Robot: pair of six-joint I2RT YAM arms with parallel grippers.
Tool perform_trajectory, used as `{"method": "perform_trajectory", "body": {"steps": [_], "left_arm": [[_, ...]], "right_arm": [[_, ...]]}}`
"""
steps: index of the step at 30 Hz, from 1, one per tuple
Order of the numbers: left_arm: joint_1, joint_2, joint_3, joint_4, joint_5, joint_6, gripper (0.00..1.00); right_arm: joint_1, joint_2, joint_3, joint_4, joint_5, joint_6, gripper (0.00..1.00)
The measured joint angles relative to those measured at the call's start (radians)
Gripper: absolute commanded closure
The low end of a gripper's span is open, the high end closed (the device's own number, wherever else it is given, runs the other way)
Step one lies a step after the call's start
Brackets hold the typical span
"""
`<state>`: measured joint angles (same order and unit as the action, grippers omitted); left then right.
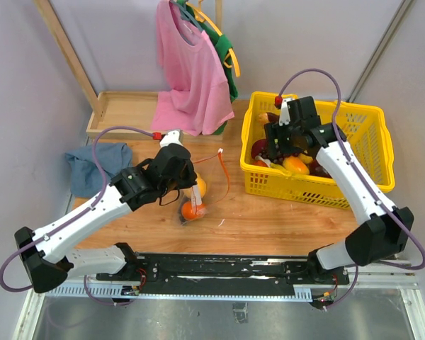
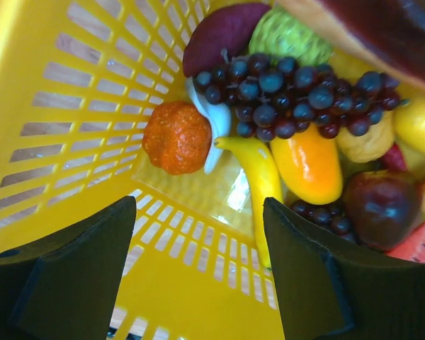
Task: Place the food in the zip-top bag and seal the zipper
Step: Pick up the fake fruit from the bin.
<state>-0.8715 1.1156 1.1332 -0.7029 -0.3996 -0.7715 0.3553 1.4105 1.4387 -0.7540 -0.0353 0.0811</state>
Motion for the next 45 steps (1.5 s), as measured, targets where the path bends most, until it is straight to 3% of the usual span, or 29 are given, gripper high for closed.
{"method": "perform_trajectory", "body": {"steps": [10, 30, 45], "left_arm": [[0.0, 0.01, 0.0, 0.018, 0.001, 0.0, 1.0], [0.006, 0.019, 0.0, 0.028, 0.005, 0.001, 1.0], [0.006, 0.019, -0.007, 0.037, 0.009, 0.001, 1.0]], "right_arm": [[-0.011, 0.172, -0.125, 0.069, -0.117, 0.142, 0.21], [-0.032, 0.324, -0.313, 0.381, -0.181, 0.314, 0.11], [-0.034, 0.274, -0.316, 0.365, -0.185, 0.282, 0.49]]}}
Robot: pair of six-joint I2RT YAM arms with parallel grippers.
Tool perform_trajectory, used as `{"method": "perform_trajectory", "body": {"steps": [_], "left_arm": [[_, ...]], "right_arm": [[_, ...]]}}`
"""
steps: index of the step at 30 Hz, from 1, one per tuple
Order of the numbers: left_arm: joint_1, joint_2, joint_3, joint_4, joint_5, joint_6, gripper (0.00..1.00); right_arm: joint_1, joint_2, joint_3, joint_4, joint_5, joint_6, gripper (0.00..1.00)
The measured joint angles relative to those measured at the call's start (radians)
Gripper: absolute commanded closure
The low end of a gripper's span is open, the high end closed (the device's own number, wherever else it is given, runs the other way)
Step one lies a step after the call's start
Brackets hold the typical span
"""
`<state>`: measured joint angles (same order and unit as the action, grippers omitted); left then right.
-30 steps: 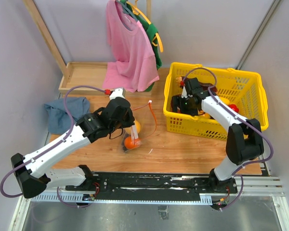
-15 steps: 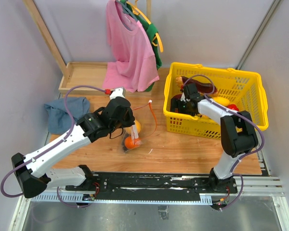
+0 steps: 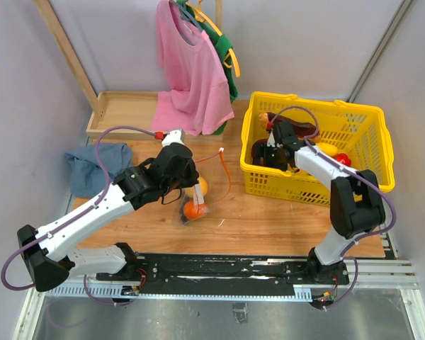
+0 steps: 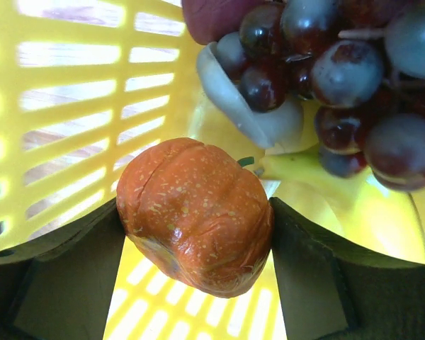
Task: Place the food in the zip-top bag and seal the zipper
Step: Pick up the fake fruit from the bin, then place the fake fruit in the zipper food storage bag.
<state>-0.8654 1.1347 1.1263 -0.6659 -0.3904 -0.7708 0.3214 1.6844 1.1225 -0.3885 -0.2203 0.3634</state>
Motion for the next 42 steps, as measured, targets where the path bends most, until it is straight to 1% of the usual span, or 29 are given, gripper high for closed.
{"method": "perform_trajectory", "body": {"steps": [6, 12, 19, 30, 33, 39, 42], "left_arm": [[0.0, 0.0, -0.008, 0.01, 0.005, 0.0, 1.0], [0.0, 0.0, -0.008, 0.014, 0.01, 0.0, 1.0], [0.0, 0.0, -0.012, 0.021, 0.011, 0.0, 1.0], [0.0, 0.0, -0.012, 0.027, 0.018, 0.0, 1.0], [0.0, 0.0, -0.012, 0.028, 0.019, 0.0, 1.0], [0.0, 0.0, -0.012, 0.029, 0.026, 0.0, 1.0], [0.0, 0.0, -0.012, 0.031, 0.027, 0.0, 1.0]], "right_arm": [[0.0, -0.12, 0.006, -0.049, 0.025, -0.026, 0.5], [0.0, -0.238, 0.04, -0.1, 0.082, -0.055, 0.5], [0.0, -0.373, 0.065, -0.131, 0.119, -0.092, 0.52], [0.006, -0.573, 0.132, -0.14, 0.119, -0.163, 0.55], [0.04, -0.599, 0.145, -0.13, 0.109, -0.183, 0.55], [0.173, -0.624, 0.146, -0.09, 0.074, -0.237, 0.55], [0.233, -0.631, 0.137, -0.04, 0.033, -0.261, 0.55]]}}
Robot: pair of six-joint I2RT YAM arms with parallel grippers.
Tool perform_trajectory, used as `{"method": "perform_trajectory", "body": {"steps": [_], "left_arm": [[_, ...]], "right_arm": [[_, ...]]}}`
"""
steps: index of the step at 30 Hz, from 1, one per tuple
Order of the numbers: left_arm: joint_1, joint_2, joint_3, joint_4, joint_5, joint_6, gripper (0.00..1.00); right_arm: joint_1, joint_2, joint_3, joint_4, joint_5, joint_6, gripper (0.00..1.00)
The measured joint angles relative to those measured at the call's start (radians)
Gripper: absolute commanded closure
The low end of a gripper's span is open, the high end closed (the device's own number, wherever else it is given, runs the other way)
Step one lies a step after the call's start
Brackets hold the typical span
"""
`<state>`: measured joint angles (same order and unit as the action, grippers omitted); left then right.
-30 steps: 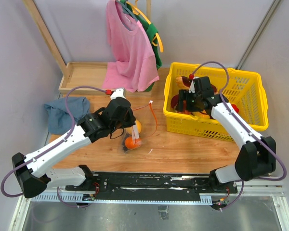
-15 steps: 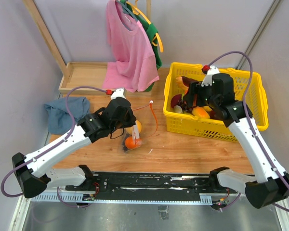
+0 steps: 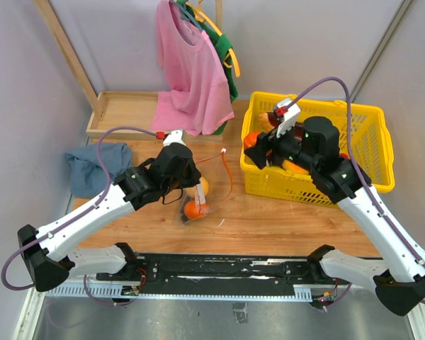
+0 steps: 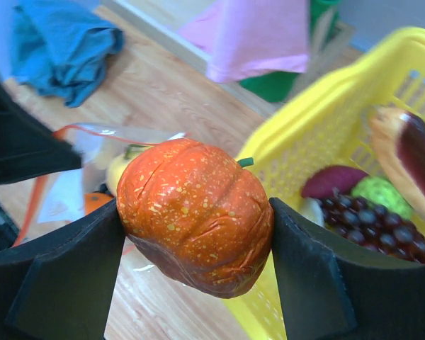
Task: Place the food in the zip-top bag and seal the zipper
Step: Place the fake fruit in the zipper food storage bag.
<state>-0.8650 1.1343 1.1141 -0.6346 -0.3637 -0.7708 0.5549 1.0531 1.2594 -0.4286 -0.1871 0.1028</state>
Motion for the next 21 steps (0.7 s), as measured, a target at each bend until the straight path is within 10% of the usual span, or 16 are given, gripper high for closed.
{"method": "perform_trajectory", "body": {"steps": [21], "left_arm": [[0.0, -0.005, -0.006, 0.014, 0.018, 0.0, 1.0]], "right_arm": [[0.241, 0.253, -0.148, 0.279, -0.205, -0.145, 0.16]]}}
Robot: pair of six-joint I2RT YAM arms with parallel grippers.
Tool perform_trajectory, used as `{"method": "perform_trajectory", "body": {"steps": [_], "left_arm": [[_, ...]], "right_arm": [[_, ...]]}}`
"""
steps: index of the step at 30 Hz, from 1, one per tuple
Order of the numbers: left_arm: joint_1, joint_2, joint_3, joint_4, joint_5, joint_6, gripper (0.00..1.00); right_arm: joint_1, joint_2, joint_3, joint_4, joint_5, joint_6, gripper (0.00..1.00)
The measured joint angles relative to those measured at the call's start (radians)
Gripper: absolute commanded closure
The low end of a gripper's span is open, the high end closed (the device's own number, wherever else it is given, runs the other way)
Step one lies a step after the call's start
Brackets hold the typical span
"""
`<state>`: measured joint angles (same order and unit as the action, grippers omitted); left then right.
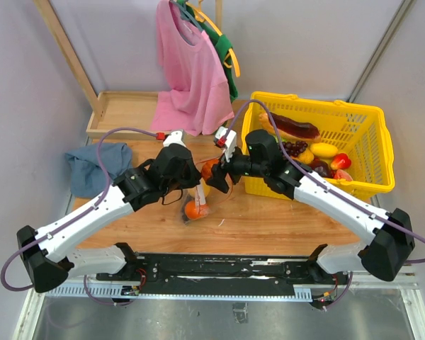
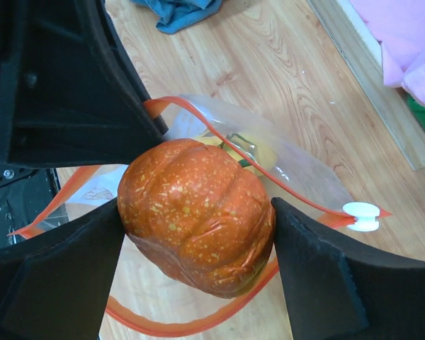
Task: Place the food in the zip-top bag and seal the zipper
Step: Place the fake fruit in the zipper food storage bag.
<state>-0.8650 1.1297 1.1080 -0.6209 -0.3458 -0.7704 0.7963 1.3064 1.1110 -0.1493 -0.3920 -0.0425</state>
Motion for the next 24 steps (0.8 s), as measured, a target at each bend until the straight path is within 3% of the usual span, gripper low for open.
{"method": "perform_trajectory", "body": {"steps": [9, 18, 24], "left_arm": [[0.0, -0.029, -0.024, 0.008, 0.0, 0.0, 1.0], [0.0, -0.037, -0.037, 0.018, 0.0, -0.001, 1.0], [0.0, -0.05, -0.047, 0.022, 0.0, -0.001, 1.0]], "right_arm": [[0.002, 0.016, 0.0, 0.022, 0.008, -0.024, 0.04], [0.002, -0.023, 0.015, -0.039, 0.029, -0.03, 0.03], [0.002, -0.079, 0.116, -0.147, 0.111, -0.035, 0.02]]}}
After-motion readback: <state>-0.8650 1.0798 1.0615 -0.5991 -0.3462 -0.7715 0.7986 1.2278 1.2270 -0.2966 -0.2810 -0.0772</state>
